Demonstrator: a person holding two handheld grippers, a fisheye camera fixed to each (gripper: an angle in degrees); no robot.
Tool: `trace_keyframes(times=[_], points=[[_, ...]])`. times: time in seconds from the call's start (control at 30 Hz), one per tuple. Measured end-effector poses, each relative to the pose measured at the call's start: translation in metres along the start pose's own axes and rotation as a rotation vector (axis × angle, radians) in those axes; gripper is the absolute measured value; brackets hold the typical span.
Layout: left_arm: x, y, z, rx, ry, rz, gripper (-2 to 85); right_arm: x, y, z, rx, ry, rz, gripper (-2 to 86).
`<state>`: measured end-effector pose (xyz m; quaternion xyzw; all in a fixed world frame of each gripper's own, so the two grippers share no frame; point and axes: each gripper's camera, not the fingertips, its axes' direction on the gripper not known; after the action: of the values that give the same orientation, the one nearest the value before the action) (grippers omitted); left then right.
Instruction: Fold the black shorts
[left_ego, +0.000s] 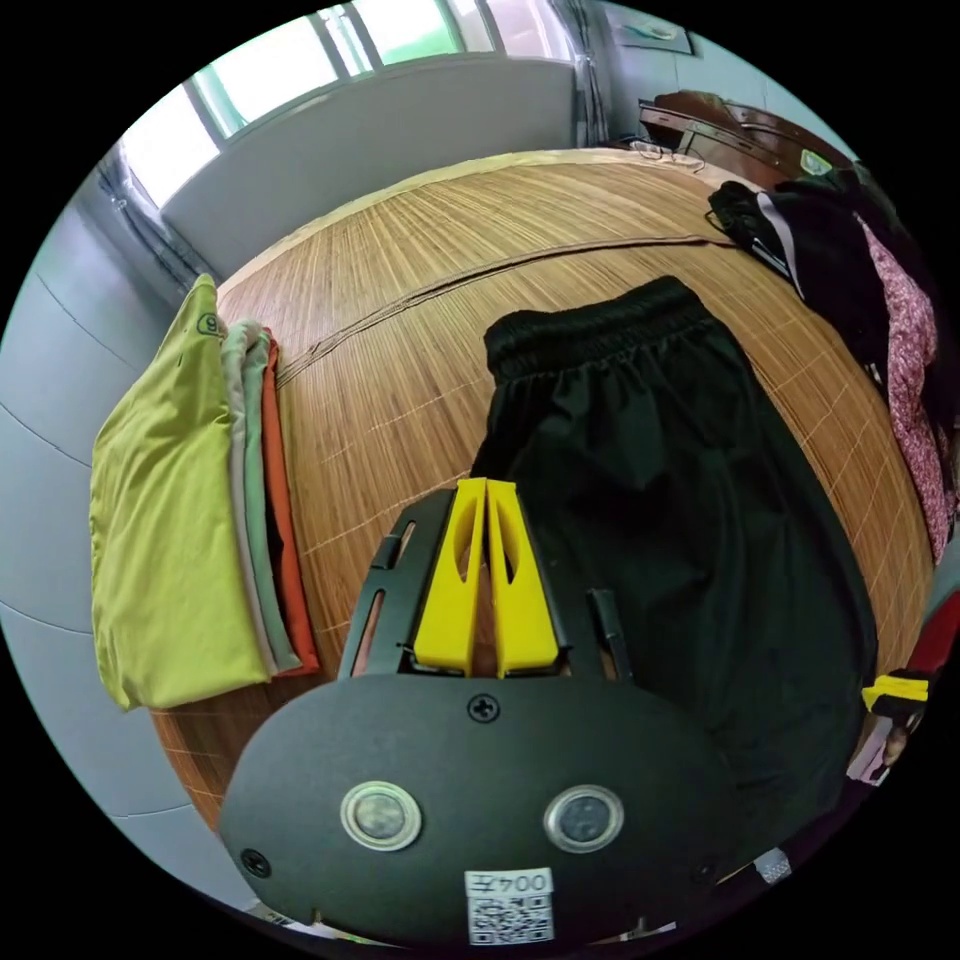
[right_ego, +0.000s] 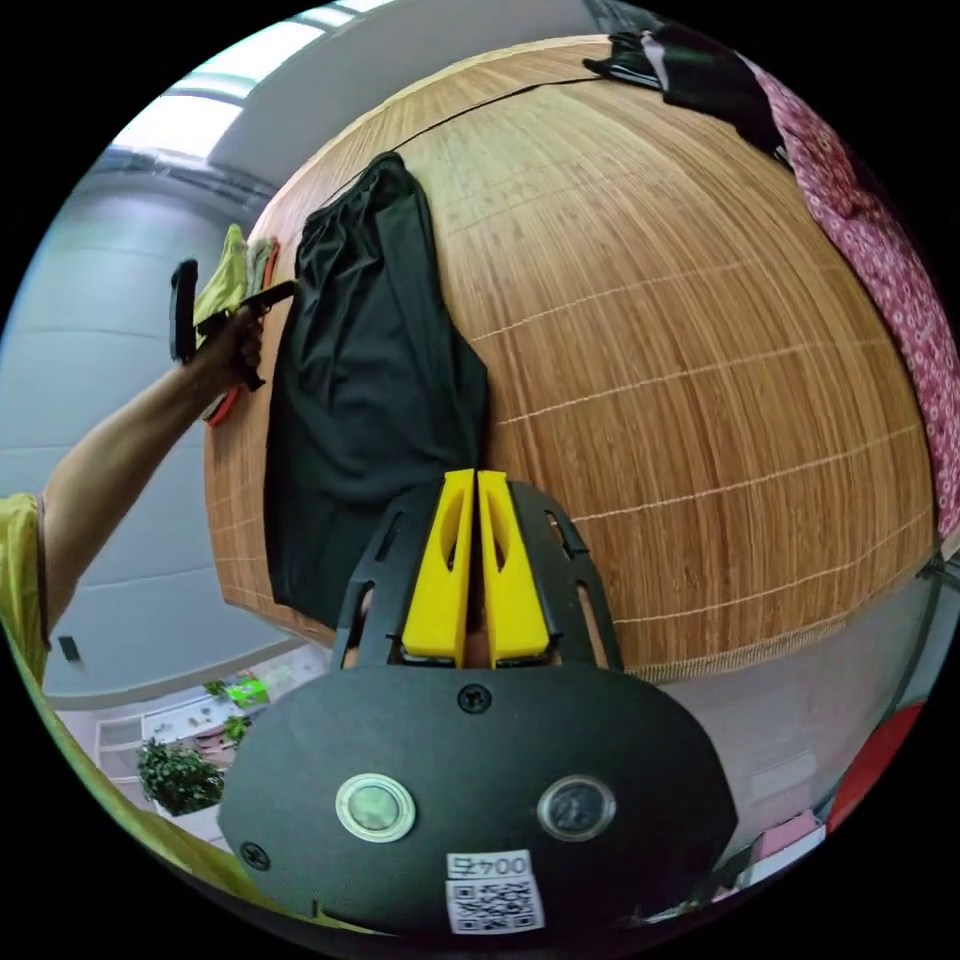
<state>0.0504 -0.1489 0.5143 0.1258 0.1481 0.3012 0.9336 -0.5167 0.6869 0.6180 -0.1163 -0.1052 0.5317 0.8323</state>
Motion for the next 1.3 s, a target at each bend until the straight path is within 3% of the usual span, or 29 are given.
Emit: trace_keyframes(times=[0.13,0.23,0.3,0.4,0.53,0.67,0.77,0.87,0.97,1.1,1.23,1.3], points=[[-0.006,0.007,-0.017,0.049,0.007,-0.026,0.2,-0.006,0.003,-0.02,0.071,0.096,-0.033,6.4],[-0.008,0.017,-0.047,0.176,-0.072,-0.099,0.4,-0.032,-0.011,-0.025,0.117,0.172,-0.167,7.7],[0.005,0.018,-0.059,0.256,-0.013,-0.047,0.4,-0.046,-0.03,-0.016,0.111,0.194,-0.229,7.9],[0.029,0.012,-0.042,0.191,0.078,0.055,0.4,-0.057,-0.064,0.004,0.075,0.216,-0.263,1.9],[0.028,0.015,-0.01,0.043,-0.043,-0.011,0.5,-0.048,-0.078,0.011,0.068,0.256,-0.215,0.7],[0.002,0.043,-0.031,0.171,0.109,-0.192,0.5,-0.038,-0.069,-0.009,0.133,0.21,-0.177,2.8],[0.008,0.066,-0.05,0.254,0.187,-0.12,0.5,-0.057,-0.059,-0.016,0.17,0.121,-0.298,3.0],[0.02,0.08,-0.022,0.077,0.125,-0.036,0.5,-0.075,-0.063,0.012,0.045,0.128,-0.399,2.2],[0.01,0.1,-0.023,0.103,0.087,-0.129,0.5,-0.058,-0.072,0.006,0.052,0.084,-0.295,2.6],[0.02,0.155,-0.074,0.208,0.223,-0.082,0.5,-0.056,-0.037,-0.029,0.066,0.048,-0.326,4.4],[0.046,0.248,-0.105,0.112,0.238,-0.026,0.5,-0.084,0.017,-0.023,-0.039,0.141,-0.522,4.8],[0.054,0.322,-0.12,0.021,0.21,-0.126,0.5,-0.102,0.03,-0.017,-0.068,0.133,-0.6,5.3]])
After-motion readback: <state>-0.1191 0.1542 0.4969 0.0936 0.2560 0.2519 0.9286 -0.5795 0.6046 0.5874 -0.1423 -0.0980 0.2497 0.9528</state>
